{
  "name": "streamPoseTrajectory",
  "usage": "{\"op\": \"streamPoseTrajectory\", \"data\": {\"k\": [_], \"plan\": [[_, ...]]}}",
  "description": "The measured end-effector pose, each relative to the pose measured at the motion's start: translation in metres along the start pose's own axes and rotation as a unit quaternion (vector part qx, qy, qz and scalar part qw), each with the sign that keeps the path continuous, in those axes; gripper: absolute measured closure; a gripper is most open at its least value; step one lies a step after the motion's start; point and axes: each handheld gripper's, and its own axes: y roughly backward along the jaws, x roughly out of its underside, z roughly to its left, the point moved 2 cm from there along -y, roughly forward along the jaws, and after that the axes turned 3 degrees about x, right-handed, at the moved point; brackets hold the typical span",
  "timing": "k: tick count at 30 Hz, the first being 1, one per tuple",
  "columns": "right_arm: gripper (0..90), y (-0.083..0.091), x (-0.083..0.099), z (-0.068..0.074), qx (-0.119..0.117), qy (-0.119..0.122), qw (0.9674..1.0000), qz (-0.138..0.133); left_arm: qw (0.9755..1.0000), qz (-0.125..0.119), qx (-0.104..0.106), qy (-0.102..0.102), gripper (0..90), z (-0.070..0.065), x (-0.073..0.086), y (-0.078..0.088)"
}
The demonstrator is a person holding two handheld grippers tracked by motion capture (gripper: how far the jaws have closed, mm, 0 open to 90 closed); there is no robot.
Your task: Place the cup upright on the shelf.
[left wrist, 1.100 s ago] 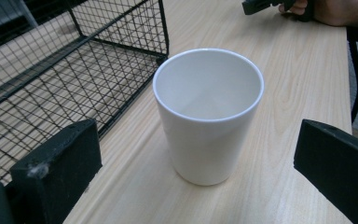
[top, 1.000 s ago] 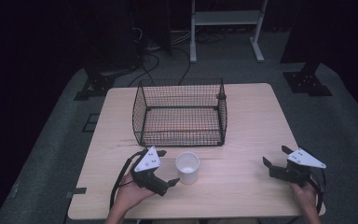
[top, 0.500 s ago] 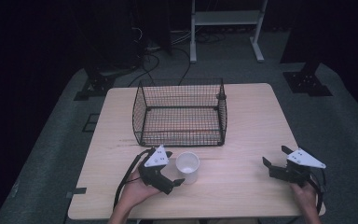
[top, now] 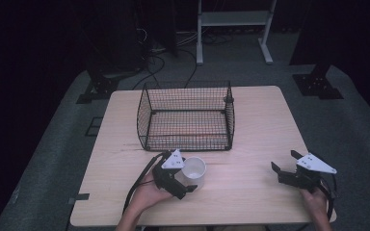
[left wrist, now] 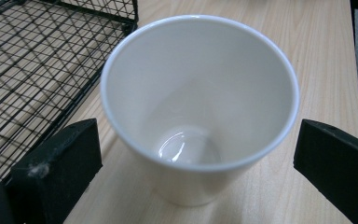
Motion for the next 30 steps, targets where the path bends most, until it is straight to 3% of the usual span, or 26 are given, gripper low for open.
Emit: {"op": "streamPoseTrajectory", "data": {"k": [4,16,19,30], "plan": [[13.1,0.0,0.0,0.0,0.0,0.0,1.0,0.0,0.9999,0.009,0.003,-0.011,3.3,0.001,-0.004,-0.006],[13.1,0.0,0.0,0.0,-0.001,0.0,1.0,-0.001,0.9993,0.036,0.01,-0.005,14.4,0.007,-0.003,-0.015],[13.1,0.0,0.0,0.0,-0.001,-0.001,1.0,-0.001,0.9993,0.032,0.015,-0.009,21.0,0.006,-0.003,-0.014],[13.1,0.0,0.0,0.0,-0.001,-0.001,1.0,-0.002,0.9994,0.03,0.009,-0.017,21.7,0.005,-0.007,-0.01]]}}
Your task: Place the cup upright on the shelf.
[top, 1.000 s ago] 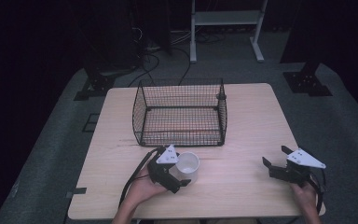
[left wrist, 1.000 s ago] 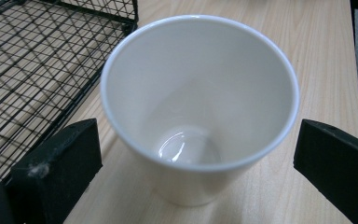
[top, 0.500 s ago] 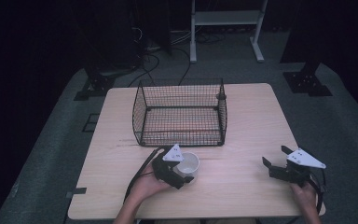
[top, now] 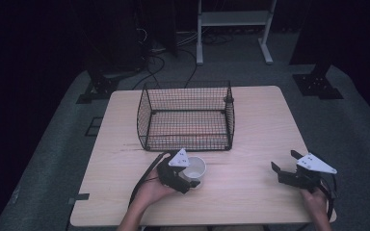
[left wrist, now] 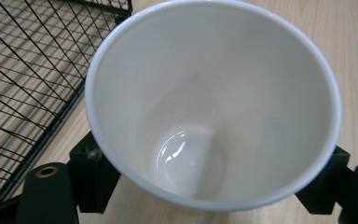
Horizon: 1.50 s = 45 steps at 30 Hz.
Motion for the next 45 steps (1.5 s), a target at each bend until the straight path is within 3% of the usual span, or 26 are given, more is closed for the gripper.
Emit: {"op": "streamPoseTrajectory", "data": {"k": [9,22,38,45], "plan": [[13.1,0.0,0.0,0.0,0.0,-0.001,1.0,0.0,0.9999,-0.017,-0.003,0.002,21.8,0.005,-0.009,0.014],[13.1,0.0,0.0,0.0,0.0,-0.001,1.0,-0.001,0.9997,-0.019,-0.012,-0.001,21.8,0.014,-0.021,0.032],[13.1,0.0,0.0,-0.002,0.0,-0.007,1.0,-0.002,0.9989,-0.042,-0.022,-0.003,21.8,0.029,-0.041,0.071],[13.1,0.0,0.0,-0.002,0.0,-0.007,1.0,-0.002,0.9989,-0.039,-0.026,-0.001,21.9,0.042,-0.05,0.083]]}}
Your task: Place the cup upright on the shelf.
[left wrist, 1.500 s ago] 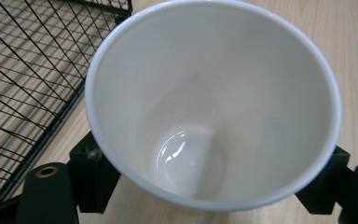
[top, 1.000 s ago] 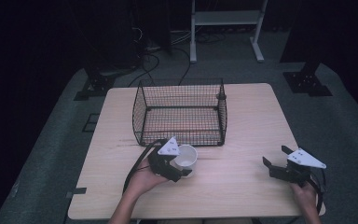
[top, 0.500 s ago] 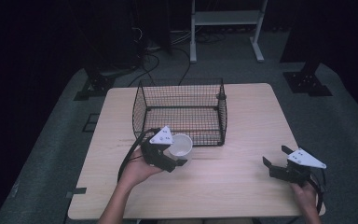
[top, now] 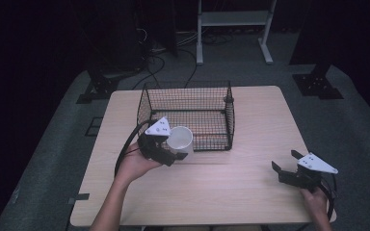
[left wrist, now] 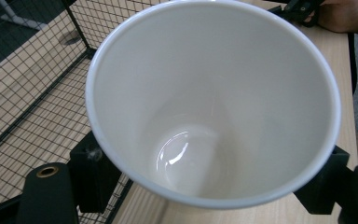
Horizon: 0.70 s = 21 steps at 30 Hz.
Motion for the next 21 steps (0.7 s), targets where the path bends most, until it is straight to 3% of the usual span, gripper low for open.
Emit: {"op": "streamPoseTrajectory", "data": {"k": [8,21], "plan": [[13.1,0.0,0.0,0.0,0.0,-0.002,1.0,0.0,1.0,-0.001,0.002,0.003,21.8,0.014,-0.01,0.007],[13.1,0.0,0.0,-0.001,-0.002,-0.006,1.0,-0.003,0.9999,0.008,-0.005,0.009,21.8,0.051,-0.033,0.008]]}}
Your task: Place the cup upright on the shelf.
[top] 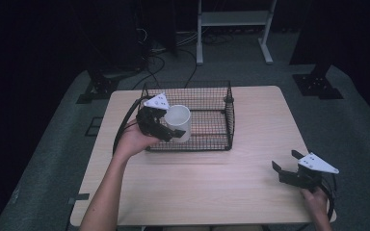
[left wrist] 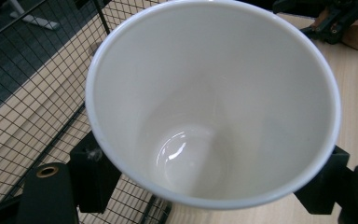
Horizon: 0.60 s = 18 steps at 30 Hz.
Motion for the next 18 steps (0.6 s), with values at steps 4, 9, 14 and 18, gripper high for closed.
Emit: {"op": "streamPoseTrajectory", "data": {"k": [4,9,14,18], "plan": [[13.1,0.0,0.0,0.0,0.0,0.0,1.0,0.0,1.0,-0.001,-0.001,-0.001,21.8,0.008,-0.006,-0.001],[13.1,0.0,0.0,0.0,-0.001,-0.001,1.0,-0.001,1.0,-0.003,-0.001,-0.001,21.9,0.018,-0.012,-0.002],[13.1,0.0,0.0,-0.001,-0.001,-0.001,1.0,-0.001,1.0,-0.005,0.001,0.002,21.8,0.029,-0.015,-0.004],[13.1,0.0,0.0,-0.001,-0.002,-0.002,1.0,-0.001,0.9999,-0.007,0.003,0.007,21.8,0.036,-0.015,-0.007]]}}
